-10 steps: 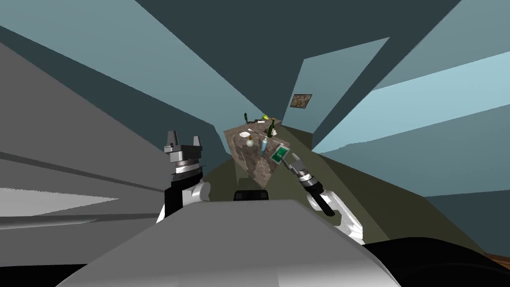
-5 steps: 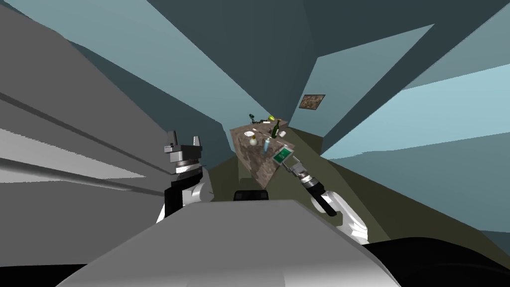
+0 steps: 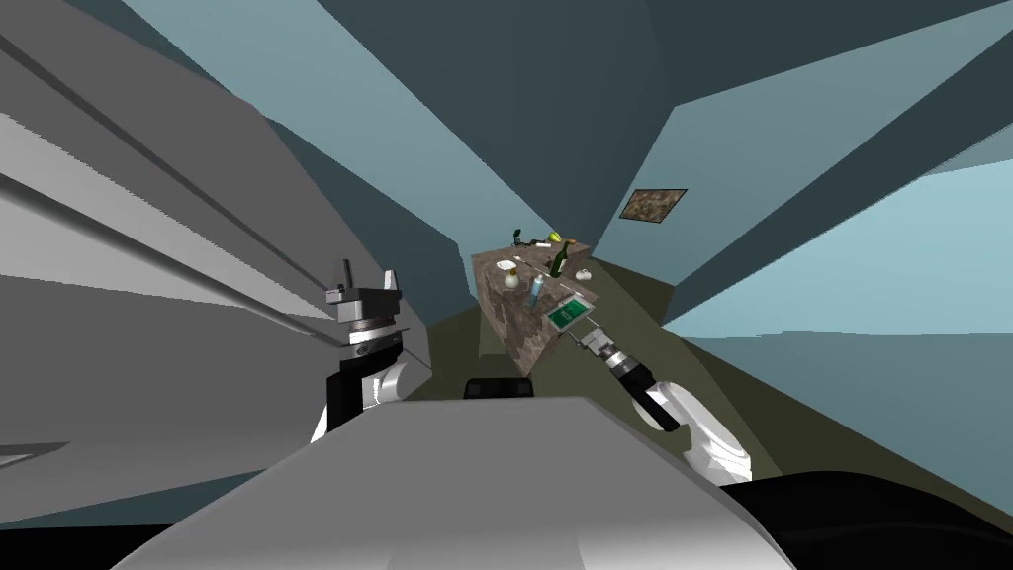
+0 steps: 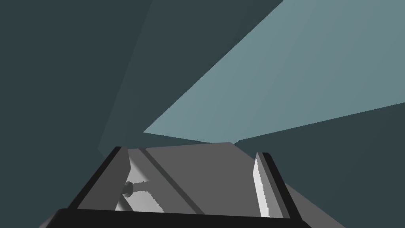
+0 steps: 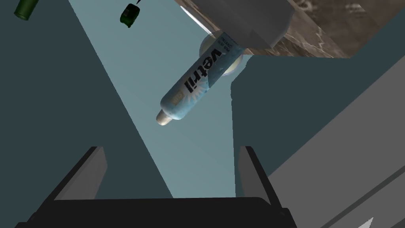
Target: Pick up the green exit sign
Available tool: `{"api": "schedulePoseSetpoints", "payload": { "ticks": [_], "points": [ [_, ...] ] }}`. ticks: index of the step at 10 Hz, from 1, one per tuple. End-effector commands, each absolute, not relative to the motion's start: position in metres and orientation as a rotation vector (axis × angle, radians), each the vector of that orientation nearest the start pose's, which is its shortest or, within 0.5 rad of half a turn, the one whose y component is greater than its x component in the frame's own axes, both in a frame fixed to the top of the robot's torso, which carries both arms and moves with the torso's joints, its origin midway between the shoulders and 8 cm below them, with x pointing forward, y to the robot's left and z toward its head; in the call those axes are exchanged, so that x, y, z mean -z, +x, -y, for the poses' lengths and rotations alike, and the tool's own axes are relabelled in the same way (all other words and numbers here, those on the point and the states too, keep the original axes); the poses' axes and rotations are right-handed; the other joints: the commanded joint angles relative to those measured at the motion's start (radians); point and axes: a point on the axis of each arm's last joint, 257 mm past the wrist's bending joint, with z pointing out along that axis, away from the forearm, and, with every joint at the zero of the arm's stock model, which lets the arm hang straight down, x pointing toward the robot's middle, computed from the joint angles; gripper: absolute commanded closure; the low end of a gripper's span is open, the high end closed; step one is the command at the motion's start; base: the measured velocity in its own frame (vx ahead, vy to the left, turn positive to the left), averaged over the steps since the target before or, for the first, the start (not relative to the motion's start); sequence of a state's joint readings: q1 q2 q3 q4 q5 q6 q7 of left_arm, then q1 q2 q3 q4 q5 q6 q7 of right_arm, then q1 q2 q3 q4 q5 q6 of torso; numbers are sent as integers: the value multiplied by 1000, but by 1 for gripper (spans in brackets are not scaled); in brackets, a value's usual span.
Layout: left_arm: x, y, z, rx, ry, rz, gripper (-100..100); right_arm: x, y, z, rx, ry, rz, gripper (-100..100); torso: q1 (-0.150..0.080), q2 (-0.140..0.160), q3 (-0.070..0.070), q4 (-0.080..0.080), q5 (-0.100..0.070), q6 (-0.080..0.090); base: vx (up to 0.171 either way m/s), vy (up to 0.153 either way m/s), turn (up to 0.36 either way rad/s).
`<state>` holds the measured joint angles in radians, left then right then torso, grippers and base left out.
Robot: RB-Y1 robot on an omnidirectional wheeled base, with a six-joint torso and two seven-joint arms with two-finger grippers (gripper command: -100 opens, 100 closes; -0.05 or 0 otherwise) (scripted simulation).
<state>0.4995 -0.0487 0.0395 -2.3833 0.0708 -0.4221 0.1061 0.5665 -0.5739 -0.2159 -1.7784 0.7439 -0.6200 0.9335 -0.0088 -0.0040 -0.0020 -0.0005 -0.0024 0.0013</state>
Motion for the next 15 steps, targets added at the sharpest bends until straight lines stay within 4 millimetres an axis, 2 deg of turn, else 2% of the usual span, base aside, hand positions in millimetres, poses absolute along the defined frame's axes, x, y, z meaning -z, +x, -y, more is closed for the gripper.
{"api": "schedulePoseSetpoints", "payload": {
  "ticks": [1, 2, 4, 5, 7, 8, 9, 10, 12, 13, 15],
  "points": [
    [-56, 330, -302, 1413, -741, -476, 0, 251, 347, 378, 319, -915, -1487, -100, 0, 0, 0, 0, 0, 0, -33, -63, 290],
    [-56, 330, -302, 1414, -741, -476, 0, 251, 347, 378, 324, -921, -1484, -100, 0, 0, 0, 0, 0, -1, -28, -53, 166],
    [-56, 330, -302, 1414, -741, -476, 0, 276, 339, 409, 434, -1055, -1520, -100, 2, 0, 0, 0, 0, 0, -35, -70, 320],
    [-56, 330, -302, 1413, -741, -476, 0, 277, 339, 409, 441, -1068, -1518, -100, -1, 0, 0, 0, 0, 0, -29, -81, 173],
    [-56, 330, -302, 1413, -741, -476, 0, 298, 329, 441, 543, -1206, -1544, -100, 1, -2, -1, 0, 0, -1, -25, -71, 350],
    [-56, 330, -302, 1413, -741, -476, 0, 298, 329, 441, 545, -1209, -1542, -100, -1, -2, -1, 0, 0, 0, -22, -63, 104],
    [-56, 330, -302, 1413, -741, -476, 0, 306, 324, 457, 591, -1276, -1551, -100, 1, -2, -1, 0, 0, 1, -33, -44, 171],
    [-56, 330, -302, 1413, -741, -476, 0, 306, 324, 457, 591, -1276, -1551, -100, 2, -1, -1, 0, 0, 0, -24, -36, 132],
    [-56, 330, -302, 1413, -741, -476, 0, 320, 313, 485, 671, -1403, -1563, -100, 2, -2, -1, 0, 1, 0, -27, -55, 306],
    [-56, 330, -302, 1413, -741, -476, 0, 320, 313, 485, 671, -1403, -1563, -100, 0, -2, -1, 0, 0, 0, -20, -50, 133],
    [-56, 330, -302, 1413, -741, -476, 0, 329, 304, 510, 734, -1514, -1567, -100, 3, -3, -1, -1, 1, 0, -27, -41, 208]
  ]
}}
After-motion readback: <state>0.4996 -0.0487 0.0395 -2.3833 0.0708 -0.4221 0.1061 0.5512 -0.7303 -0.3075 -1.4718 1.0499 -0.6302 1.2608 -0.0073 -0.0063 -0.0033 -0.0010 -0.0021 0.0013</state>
